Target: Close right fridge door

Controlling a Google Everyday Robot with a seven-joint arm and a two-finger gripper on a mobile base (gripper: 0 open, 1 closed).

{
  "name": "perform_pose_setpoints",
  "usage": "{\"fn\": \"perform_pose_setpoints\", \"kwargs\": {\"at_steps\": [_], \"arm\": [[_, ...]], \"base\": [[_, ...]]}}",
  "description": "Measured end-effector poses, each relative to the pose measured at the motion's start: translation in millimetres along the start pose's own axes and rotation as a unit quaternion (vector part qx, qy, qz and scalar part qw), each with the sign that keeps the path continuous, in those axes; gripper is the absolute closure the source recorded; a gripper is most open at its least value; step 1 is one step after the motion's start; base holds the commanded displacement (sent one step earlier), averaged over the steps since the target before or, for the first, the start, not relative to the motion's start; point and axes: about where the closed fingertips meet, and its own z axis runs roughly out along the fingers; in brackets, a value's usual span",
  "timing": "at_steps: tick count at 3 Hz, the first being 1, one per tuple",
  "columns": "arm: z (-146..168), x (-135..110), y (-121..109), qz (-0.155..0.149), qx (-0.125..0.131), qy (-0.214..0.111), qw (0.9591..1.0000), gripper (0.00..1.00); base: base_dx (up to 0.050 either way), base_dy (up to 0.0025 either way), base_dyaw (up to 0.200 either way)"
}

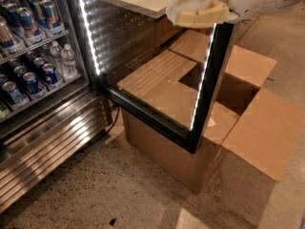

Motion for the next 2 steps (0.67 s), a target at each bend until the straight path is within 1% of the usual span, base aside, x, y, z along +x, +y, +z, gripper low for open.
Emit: {"fn": "perform_pose_setpoints", "kwargs": {"at_steps": [1,2], "arm": [[9.6,-8.7,-12.7,-0.008,0.011,-0.021,0.9997,1.00],[11.4,-8.9,-20.4,-0.008,0.024,-0.020,0.9995,1.00]], "base": [[0.000,0.00000,0.000],[0.000,0.00000,0.000]]}}
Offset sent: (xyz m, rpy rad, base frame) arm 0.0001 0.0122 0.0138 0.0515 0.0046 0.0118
